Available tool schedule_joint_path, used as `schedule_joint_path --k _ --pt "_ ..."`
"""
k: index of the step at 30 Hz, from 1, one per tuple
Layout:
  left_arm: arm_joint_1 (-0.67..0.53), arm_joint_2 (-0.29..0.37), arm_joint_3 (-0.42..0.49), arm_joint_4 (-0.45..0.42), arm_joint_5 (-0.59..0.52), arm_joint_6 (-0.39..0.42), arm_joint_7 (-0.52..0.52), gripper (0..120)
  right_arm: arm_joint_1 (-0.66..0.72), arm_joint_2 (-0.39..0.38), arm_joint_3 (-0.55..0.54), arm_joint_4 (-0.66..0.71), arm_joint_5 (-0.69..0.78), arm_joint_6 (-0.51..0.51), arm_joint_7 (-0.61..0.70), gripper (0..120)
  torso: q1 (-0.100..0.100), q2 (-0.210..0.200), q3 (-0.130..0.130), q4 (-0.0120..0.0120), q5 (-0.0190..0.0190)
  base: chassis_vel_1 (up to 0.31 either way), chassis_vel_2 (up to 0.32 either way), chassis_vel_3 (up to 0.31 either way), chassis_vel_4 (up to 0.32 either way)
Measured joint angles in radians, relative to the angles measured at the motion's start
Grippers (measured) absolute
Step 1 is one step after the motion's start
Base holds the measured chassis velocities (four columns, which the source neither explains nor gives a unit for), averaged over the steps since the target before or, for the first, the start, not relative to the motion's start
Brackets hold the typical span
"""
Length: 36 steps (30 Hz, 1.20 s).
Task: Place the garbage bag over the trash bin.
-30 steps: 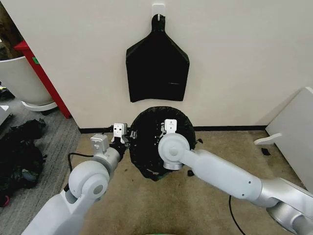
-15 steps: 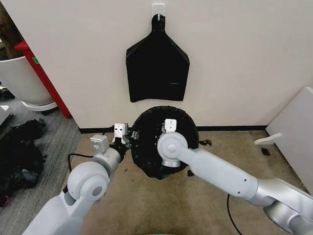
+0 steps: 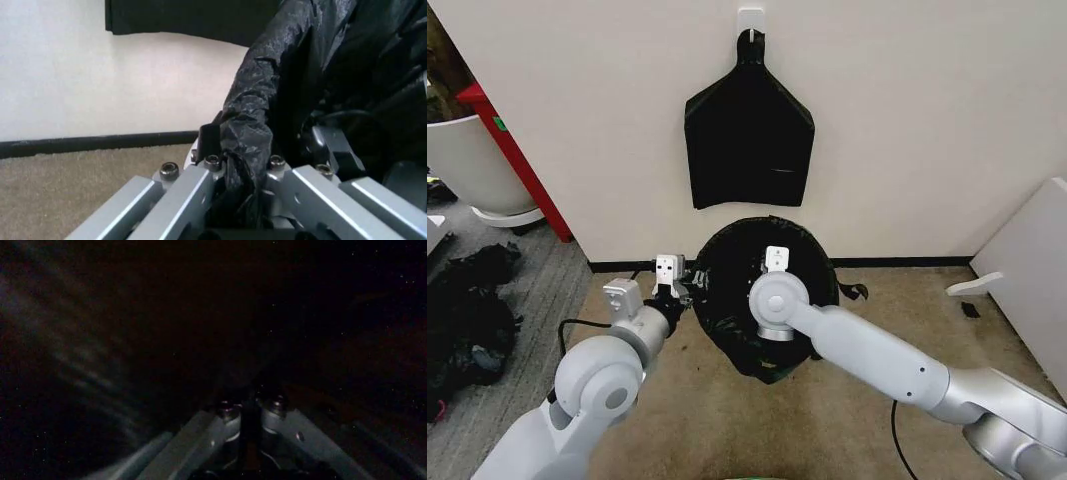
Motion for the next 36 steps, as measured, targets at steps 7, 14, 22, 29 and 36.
schedule_joint_path --k 7,14,22,29,36 --pt "-0.007 0.001 -0.012 -0.003 -0.007 -0.016 0.001 1 0.001 0.006 -0.004 0.0 0.001 0.008 0.001 0 0.0 0.0 0.0 0.0 0.0 0.0 0.0 0.0 0.0" --pt "0.005 0.004 -0.014 -0.019 -0.018 -0.016 -0.001 1 -0.001 0.01 -0.003 -0.011 -0.005 0.015 -0.003 0 0.0 0.0 0.0 0.0 0.0 0.0 0.0 0.0 0.0" --pt "0.011 0.012 -0.016 -0.03 -0.024 -0.015 0.0 1 -0.008 0.012 0.003 -0.021 -0.008 0.015 -0.011 0 0.0 0.0 0.0 0.0 0.0 0.0 0.0 0.0 0.0" --pt "0.015 0.015 -0.022 -0.023 -0.016 -0.014 0.011 1 -0.015 0.009 0.005 -0.014 -0.011 0.016 -0.012 0 0.0 0.0 0.0 0.0 0.0001 0.0 0.0 0.0 0.0" --pt "0.013 0.012 -0.017 0.037 0.023 -0.015 0.025 1 -0.007 -0.013 0.002 0.069 0.004 0.022 0.008 23 0.0 0.0 0.0 -0.0001 0.0001 0.0 0.0 0.0 0.0"
